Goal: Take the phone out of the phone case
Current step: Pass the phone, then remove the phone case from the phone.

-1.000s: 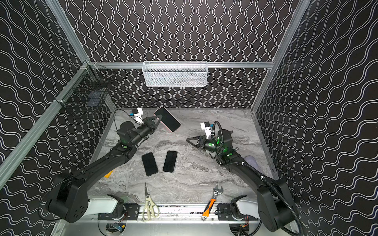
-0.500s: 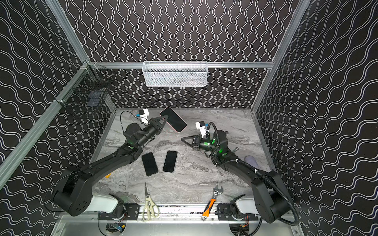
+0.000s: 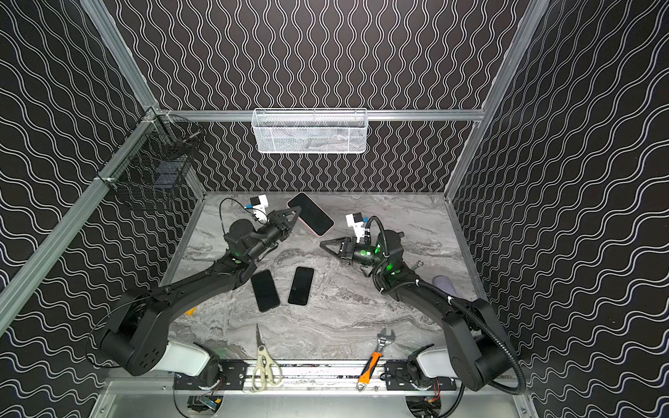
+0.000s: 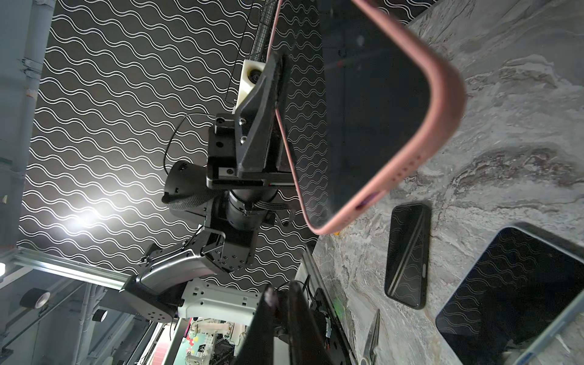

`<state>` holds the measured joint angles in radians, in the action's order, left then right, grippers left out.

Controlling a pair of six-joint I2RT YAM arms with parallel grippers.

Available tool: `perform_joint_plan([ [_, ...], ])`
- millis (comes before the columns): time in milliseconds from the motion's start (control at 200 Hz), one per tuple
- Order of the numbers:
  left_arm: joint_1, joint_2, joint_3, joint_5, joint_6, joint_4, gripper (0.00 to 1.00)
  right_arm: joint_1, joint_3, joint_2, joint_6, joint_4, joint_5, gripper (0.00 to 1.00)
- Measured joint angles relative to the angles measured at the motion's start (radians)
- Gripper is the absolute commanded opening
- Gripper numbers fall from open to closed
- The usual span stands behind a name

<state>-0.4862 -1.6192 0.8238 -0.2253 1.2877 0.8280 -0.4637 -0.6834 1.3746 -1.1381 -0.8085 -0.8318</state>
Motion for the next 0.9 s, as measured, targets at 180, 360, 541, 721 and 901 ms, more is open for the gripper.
perform_joint_plan([
  [180, -0.007, -0.007, 0.000, -0.002, 0.018, 0.017, 0.00, 0.000, 0.000, 0.014, -0.005, -0.006, 0.000, 0.14],
  [360, -0.017, -0.016, 0.000, -0.001, 0.025, 0.029, 0.00, 0.000, 0.000, 0.023, -0.008, -0.032, 0.000, 0.14],
  [541, -0.023, -0.021, 0.000, 0.000, 0.041, 0.036, 0.00, 0.000, -0.003, 0.031, -0.014, -0.042, 0.000, 0.15],
  [721, -0.027, -0.023, 0.000, -0.008, 0.048, 0.051, 0.00, 0.000, -0.006, 0.041, -0.018, -0.050, 0.001, 0.21],
  [901, -0.030, -0.023, 0.000, -0.008, 0.060, 0.063, 0.00, 0.001, -0.006, 0.050, -0.025, -0.058, 0.005, 0.23],
])
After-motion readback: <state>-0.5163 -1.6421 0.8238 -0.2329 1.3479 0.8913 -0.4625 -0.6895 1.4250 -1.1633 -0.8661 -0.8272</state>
